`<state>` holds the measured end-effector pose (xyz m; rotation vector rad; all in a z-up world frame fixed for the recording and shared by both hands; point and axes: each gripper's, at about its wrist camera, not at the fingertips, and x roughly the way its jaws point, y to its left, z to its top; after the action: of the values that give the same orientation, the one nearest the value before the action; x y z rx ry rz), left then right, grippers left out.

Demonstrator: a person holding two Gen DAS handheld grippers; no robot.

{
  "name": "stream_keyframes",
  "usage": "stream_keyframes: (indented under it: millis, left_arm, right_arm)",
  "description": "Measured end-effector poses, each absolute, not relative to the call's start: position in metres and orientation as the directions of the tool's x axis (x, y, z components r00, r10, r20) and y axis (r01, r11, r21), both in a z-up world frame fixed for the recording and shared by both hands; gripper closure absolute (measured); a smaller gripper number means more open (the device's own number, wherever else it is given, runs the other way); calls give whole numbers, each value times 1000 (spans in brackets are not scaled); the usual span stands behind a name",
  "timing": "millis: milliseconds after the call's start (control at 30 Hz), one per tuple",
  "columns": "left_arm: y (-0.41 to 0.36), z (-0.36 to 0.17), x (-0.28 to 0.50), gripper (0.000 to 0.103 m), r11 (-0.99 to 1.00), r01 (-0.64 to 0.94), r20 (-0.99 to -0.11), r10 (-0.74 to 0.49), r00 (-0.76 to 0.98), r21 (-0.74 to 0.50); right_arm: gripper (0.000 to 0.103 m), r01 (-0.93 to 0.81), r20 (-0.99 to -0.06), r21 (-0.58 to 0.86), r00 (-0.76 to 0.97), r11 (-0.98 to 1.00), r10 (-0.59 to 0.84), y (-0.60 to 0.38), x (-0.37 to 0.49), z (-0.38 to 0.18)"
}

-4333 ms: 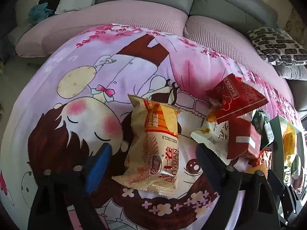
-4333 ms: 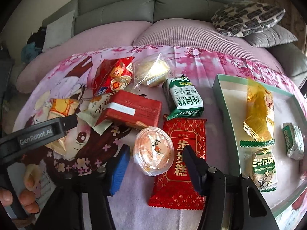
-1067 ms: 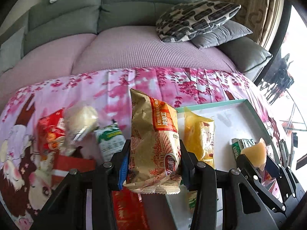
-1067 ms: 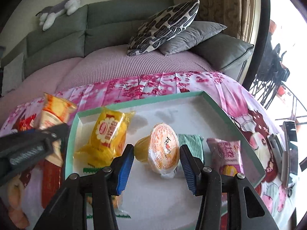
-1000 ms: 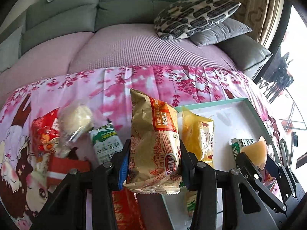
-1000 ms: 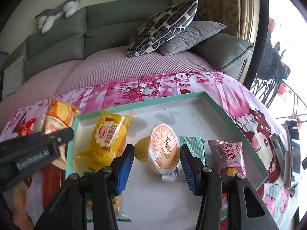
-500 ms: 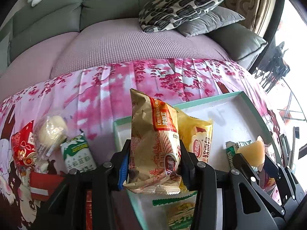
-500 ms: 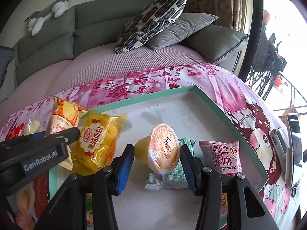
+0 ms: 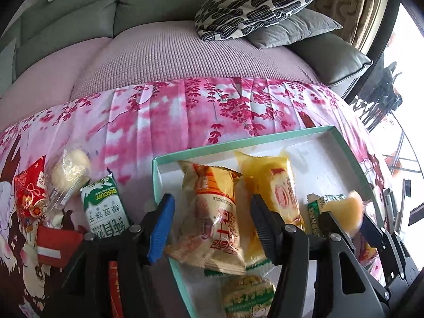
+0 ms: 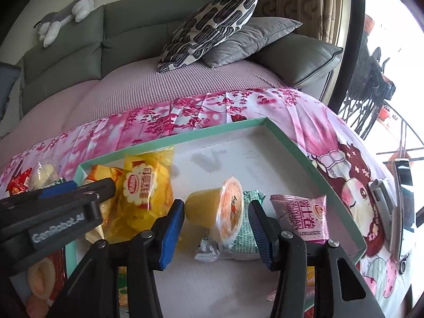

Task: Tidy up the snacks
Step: 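Carry the bag and jelly cup over the tray and open both grippers, then move both grippers back toward the snack pile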

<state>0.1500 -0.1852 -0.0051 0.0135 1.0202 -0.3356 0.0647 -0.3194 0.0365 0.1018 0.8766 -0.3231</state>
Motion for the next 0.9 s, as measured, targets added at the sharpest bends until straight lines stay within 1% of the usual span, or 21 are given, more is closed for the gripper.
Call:
stream_keyframes:
  millis: [33,167,233,267,300,333,367,400,433,500,600,767,800,833,900]
  left_arm:
    - [-184,-2,148,42,949,280,-834,-271,481,-147]
    - [-176,3,144,42,958,253,-837,-244,490,-132]
    - [-170,4,141,42,964,235,-837,-227,498,-122]
    - [-167,5,139,41,967,227,-835,-221,503,-119]
    - [-162,6,136,34,970,215,-835,-212,508,-116]
    - [-159,6,134,25,972,208,-835,-206,510,-113]
    - [-155,7,133,23,973,200,-834,-203,513,-113]
    - [-151,7,130,22,974,192,-832,-201,517,-115]
    - [-147,7,129,22,976,184,-833,-197,517,-117]
    - [-140,8,126,22,979,169,-832,-187,523,-114]
    - [-131,9,121,17,983,150,-828,-172,533,-108]
    - [-114,5,113,17,990,111,-827,-138,544,-93]
    - [-111,4,112,16,990,105,-827,-136,545,-93]
    - [-107,2,111,16,991,95,-828,-134,545,-98]
    - [-100,-2,109,15,992,72,-831,-129,541,-107]
  right_arm:
    - [43,319,-769,-47,593,947,-237,-319,64,37]
    - [40,317,-780,-53,578,947,-238,-320,62,37]
    - [35,316,-784,-56,574,947,-238,-320,61,37]
    - [34,317,-786,-57,570,947,-239,-321,60,37]
    - [33,317,-788,-56,568,947,-236,-321,60,38]
    - [32,316,-790,-55,567,947,-235,-320,59,38]
    - [32,315,-792,-56,564,947,-234,-320,59,38]
    - [30,314,-794,-58,561,948,-235,-319,58,38]
    - [24,311,-794,-62,561,948,-235,-318,58,38]
    - [15,305,-792,-66,563,950,-236,-317,56,38]
    - [14,297,-792,-67,564,952,-232,-315,56,38]
    - [8,293,-791,-65,568,954,-229,-314,55,38]
    - [7,291,-791,-63,568,955,-226,-313,55,38]
    - [2,289,-792,-61,569,956,-222,-313,55,38]
    - [0,284,-791,-56,573,957,-216,-312,55,38]
